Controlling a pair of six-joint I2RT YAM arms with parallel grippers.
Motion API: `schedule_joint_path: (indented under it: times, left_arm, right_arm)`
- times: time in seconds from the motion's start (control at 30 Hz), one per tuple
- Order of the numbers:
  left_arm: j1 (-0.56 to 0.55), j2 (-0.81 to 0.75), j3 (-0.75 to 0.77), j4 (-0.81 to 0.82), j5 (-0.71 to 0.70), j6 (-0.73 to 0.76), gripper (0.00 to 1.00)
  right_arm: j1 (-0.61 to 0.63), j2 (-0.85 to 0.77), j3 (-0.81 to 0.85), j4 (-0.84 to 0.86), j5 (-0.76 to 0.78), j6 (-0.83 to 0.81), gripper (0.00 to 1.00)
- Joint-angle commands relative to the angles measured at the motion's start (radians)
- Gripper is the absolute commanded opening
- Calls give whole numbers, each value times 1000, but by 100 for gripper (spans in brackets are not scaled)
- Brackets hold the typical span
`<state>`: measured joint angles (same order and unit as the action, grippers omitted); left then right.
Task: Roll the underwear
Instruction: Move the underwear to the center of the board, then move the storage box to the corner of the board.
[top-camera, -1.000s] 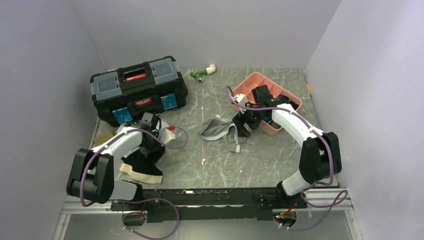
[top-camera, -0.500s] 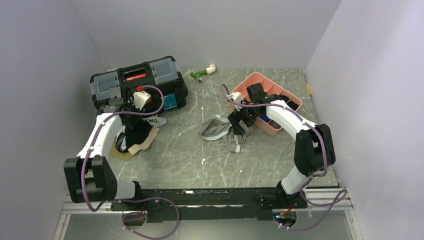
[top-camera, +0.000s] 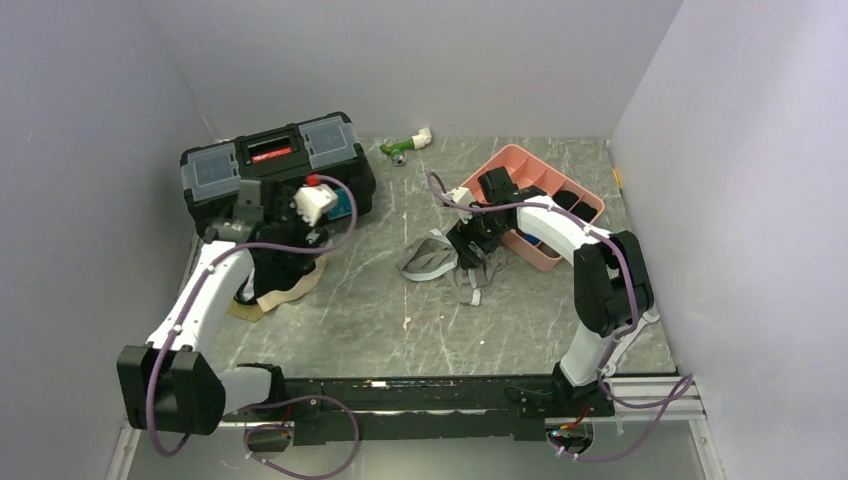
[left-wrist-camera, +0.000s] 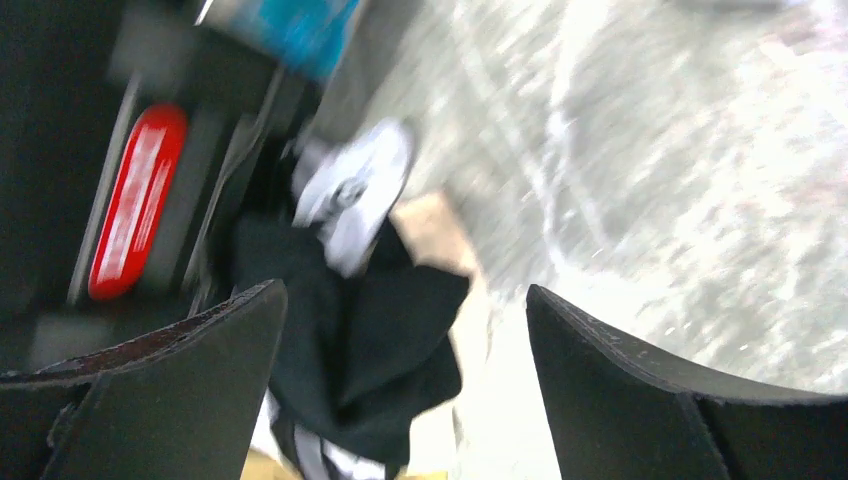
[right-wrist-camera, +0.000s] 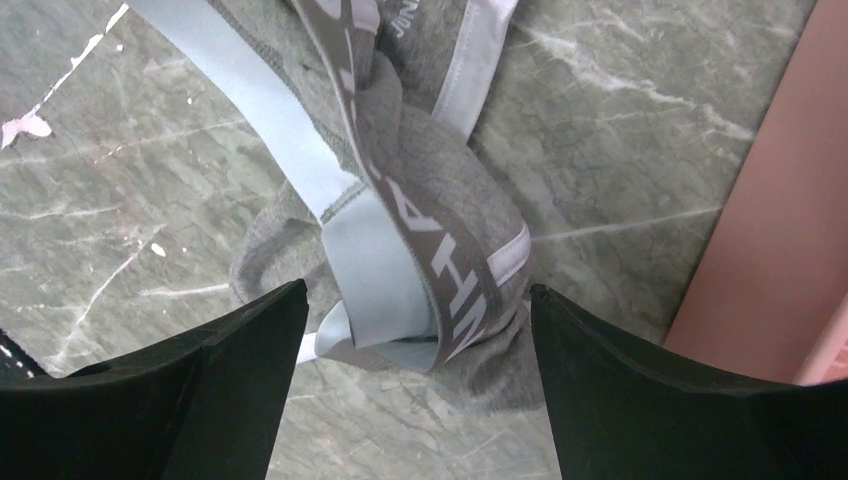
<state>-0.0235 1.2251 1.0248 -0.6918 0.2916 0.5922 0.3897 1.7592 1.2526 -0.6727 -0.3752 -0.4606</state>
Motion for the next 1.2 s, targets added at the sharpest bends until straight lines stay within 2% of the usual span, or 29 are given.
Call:
schedule_joint_path:
  times: [0.0, 0.1, 0.17, 0.3, 0.43, 0.53, 0.87, 1.03, 1.17]
  left_arm:
    - [-207, -29, -57, 153, 116, 55, 96]
    - [-359, 32, -79, 260, 67, 81, 96]
    - [-441, 111, -42, 289, 30, 90, 96]
    - [-522, 282, 81, 272, -20, 87, 93]
    - [-547, 377, 149, 273, -19, 66, 93]
    - [-561, 424, 175, 277, -20, 59, 93]
    - [-608, 555, 279, 230, -36, 70, 93]
    - [-626, 594, 315, 203, -35, 58, 92]
    - [-633, 602, 322, 177, -42, 46, 89]
  right_arm:
    - [2, -86, -22, -4, 8, -7, 86]
    - [-1, -115, -58, -6, 14, -5, 87]
    - [-12, -132, -84, -4, 15, -3, 87]
    - [-71, -159, -104, -28, 1, -6, 87]
    - [-147, -195, -129, -41, 2, -35, 86]
    - [-203, -155, -111, -67, -32, -61, 87]
    - [-371, 15, 82, -105, -123, -83, 94]
    - [-421, 84, 211, -165, -164, -87, 94]
    - [-418, 39, 181, -206, -232, -112, 94]
